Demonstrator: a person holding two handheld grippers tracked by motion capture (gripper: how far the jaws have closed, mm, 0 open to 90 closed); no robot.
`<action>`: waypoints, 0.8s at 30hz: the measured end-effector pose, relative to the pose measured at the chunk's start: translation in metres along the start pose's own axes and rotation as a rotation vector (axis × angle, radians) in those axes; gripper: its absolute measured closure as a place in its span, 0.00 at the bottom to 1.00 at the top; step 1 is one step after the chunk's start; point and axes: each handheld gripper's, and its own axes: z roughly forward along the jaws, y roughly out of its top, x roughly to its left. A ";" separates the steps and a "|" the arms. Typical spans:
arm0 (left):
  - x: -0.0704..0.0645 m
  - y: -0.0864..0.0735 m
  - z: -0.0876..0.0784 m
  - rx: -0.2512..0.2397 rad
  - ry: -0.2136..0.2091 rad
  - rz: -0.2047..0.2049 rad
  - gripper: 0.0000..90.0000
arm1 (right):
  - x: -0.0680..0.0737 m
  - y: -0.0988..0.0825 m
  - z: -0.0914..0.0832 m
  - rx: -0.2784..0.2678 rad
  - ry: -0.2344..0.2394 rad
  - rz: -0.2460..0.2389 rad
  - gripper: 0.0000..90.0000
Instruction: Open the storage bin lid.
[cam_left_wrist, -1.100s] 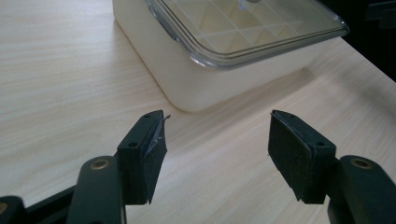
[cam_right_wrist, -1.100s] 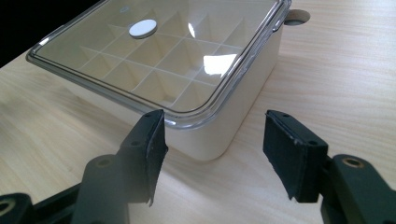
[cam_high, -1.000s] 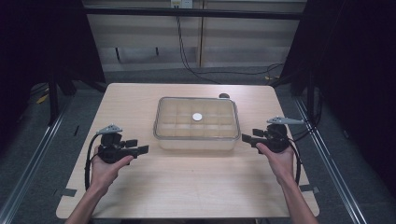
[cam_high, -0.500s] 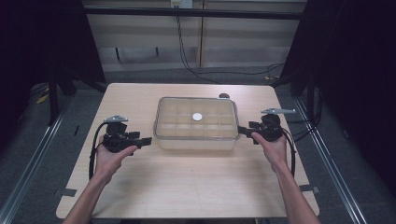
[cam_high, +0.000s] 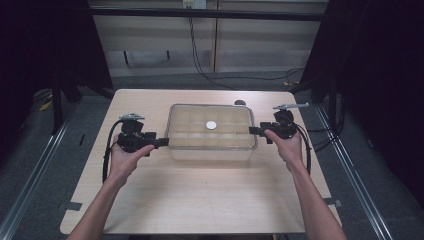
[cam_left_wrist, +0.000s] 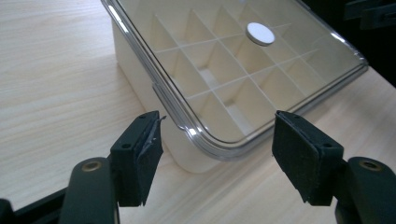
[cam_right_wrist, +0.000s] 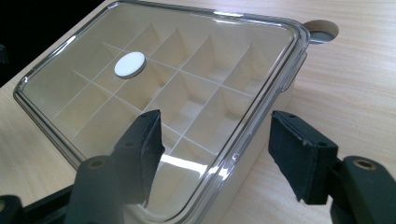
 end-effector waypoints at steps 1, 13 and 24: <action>0.001 0.001 0.001 0.008 -0.003 0.002 0.36 | 0.000 0.002 0.002 0.004 -0.007 -0.001 0.37; 0.015 0.013 0.010 0.020 0.005 -0.045 0.37 | -0.013 0.032 0.013 0.048 -0.017 -0.018 0.43; 0.028 0.024 0.012 0.028 0.015 -0.070 0.35 | -0.028 0.052 0.027 0.103 -0.041 0.008 0.39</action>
